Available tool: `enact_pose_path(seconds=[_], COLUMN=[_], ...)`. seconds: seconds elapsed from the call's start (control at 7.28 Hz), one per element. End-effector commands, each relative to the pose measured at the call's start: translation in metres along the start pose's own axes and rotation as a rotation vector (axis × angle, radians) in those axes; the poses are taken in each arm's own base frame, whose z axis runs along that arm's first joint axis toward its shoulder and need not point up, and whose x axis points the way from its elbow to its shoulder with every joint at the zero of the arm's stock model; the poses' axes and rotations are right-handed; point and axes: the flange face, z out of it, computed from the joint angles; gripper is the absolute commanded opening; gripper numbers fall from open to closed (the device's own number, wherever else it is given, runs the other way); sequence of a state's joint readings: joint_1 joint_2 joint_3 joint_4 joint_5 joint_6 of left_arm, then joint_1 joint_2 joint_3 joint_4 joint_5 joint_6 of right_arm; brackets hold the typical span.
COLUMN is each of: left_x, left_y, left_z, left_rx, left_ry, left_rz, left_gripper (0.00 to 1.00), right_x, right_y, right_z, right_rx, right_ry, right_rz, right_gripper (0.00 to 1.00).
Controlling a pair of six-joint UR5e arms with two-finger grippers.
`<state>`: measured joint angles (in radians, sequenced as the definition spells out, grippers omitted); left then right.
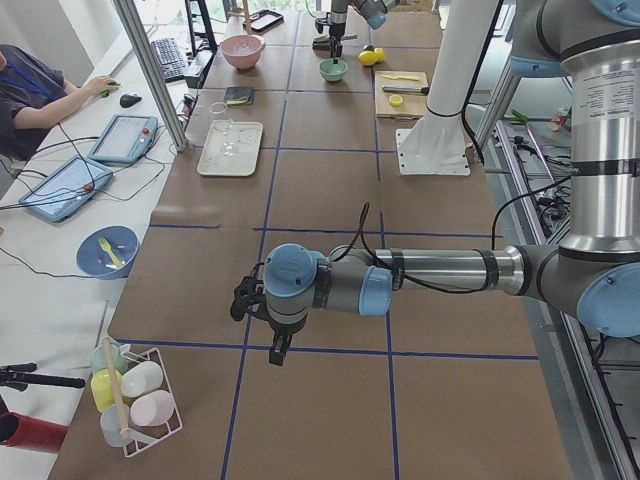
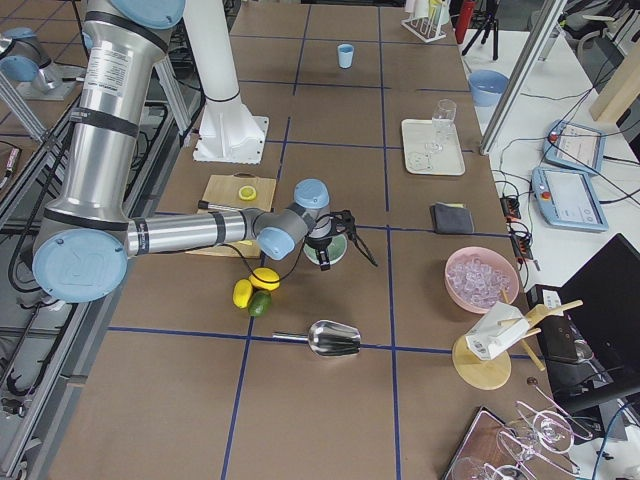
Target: Pour ice into bowl
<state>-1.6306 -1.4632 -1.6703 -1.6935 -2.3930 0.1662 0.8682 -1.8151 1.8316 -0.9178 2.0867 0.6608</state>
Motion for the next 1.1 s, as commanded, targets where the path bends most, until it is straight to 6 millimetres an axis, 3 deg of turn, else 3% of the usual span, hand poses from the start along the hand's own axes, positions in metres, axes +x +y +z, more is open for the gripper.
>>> enact_pose_path(seconds=[0.0, 0.41, 0.69, 0.96], left_x=[0.000, 0.000, 0.000, 0.000], left_y=[0.000, 0.000, -0.001, -0.001], left_z=[0.000, 0.000, -0.001, -0.001], left_rx=[0.000, 0.003, 0.004, 0.004], left_ry=[0.000, -0.001, -0.001, -0.001], left_rz=[0.001, 0.005, 0.006, 0.006], left_gripper=[1.00, 1.00, 1.00, 1.00], right_x=[0.005, -0.006, -0.045, -0.105], right_y=[0.001, -0.009, -0.026, -0.080], right_z=[0.007, -0.001, -0.035, -0.054], right_rx=[-0.012, 0.017, 0.080, 0.123], right_ry=[0.008, -0.006, -0.070, -0.144], right_rz=[0.006, -0.011, -0.032, 0.084], right_gripper=[0.00, 0.00, 0.00, 0.00])
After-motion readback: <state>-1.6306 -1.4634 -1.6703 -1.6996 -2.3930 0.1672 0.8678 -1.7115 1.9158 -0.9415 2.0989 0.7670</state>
